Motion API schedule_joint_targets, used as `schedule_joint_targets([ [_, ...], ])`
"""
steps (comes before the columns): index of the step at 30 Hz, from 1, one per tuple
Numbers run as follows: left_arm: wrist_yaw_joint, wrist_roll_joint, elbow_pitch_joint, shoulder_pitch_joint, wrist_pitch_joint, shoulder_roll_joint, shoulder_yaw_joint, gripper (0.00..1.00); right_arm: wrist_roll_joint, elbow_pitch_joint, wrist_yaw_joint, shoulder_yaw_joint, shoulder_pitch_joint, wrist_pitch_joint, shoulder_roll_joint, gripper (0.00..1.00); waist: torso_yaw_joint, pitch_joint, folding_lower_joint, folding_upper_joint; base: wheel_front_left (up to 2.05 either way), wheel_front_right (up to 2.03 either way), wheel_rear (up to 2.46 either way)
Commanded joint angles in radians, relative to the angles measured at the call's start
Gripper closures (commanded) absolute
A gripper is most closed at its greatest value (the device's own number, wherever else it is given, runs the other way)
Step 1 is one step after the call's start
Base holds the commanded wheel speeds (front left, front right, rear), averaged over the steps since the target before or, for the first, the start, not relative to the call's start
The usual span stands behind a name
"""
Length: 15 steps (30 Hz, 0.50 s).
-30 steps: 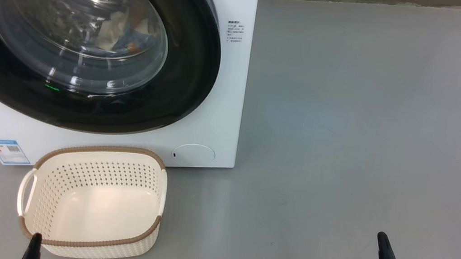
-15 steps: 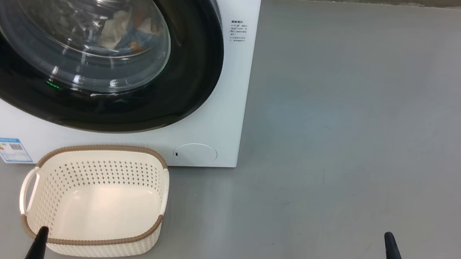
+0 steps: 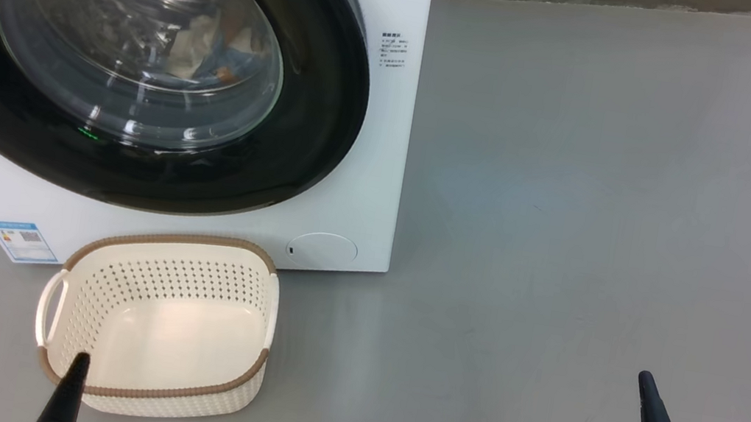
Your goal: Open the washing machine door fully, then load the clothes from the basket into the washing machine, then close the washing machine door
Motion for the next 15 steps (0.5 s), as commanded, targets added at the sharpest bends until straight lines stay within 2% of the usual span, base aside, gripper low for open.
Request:
schedule_joint_targets([
  [1, -0.002, -0.036, -0.016, -0.061, 0.011, 0.024, 0.020, 1.00, 0.036, -0.030, -0.001, 0.015, -0.038, 0.011, -0.008, 1.00, 0.001, 0.000, 0.0000, 0.0000, 0.00, 0.00, 0.00],
  [15, -0.003, -0.175, 0.004, -0.099, 0.049, 0.028, 0.015, 1.00, 0.183, -0.034, -0.002, -0.005, -0.042, 0.051, -0.007, 1.00, 0.008, 0.002, 0.0000, 0.0000, 0.00, 0.00, 0.00],
])
